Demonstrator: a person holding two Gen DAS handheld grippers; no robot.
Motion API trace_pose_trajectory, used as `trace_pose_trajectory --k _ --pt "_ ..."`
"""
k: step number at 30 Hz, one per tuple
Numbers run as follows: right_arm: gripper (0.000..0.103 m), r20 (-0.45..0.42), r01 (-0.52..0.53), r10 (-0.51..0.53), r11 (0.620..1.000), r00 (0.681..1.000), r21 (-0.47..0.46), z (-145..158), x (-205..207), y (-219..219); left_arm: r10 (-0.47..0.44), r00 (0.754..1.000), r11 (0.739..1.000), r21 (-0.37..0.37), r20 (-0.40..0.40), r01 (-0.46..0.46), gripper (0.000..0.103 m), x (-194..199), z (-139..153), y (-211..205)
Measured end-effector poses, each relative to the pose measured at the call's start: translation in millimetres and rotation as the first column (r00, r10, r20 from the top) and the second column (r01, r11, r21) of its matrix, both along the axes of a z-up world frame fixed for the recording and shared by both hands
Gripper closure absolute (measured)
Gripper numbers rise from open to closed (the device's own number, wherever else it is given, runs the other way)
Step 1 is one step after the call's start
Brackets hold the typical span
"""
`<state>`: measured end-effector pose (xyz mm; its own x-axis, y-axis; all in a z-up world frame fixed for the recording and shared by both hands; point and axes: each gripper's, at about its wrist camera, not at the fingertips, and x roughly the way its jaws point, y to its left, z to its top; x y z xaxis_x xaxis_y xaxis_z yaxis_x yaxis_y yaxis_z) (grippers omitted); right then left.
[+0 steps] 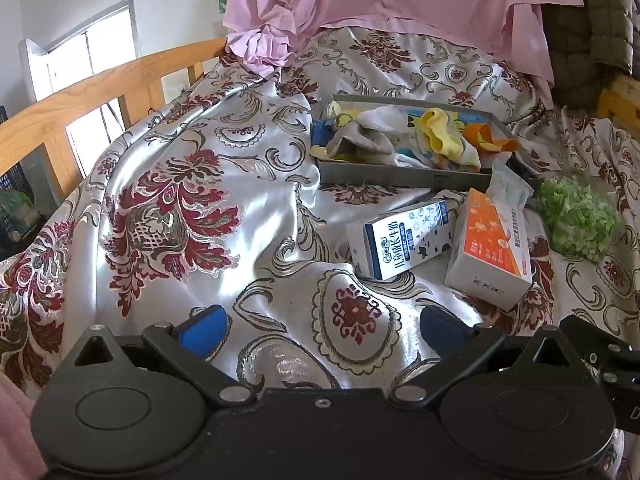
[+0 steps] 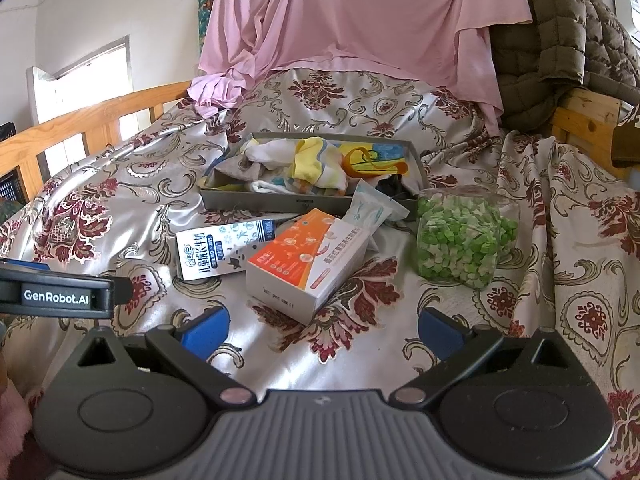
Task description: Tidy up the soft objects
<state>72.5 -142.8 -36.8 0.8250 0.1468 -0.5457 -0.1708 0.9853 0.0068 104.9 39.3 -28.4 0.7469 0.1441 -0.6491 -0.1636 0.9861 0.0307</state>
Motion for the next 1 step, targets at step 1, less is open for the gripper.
trace_pose_trajectory --k 1 --pt "0.0 0.0 0.0 0.0 1.0 1.0 0.0 0.0 0.0 0.0 0.0 1.0 1.0 0.001 -0.001 0.0 0.001 0.2 0.1 -0.4"
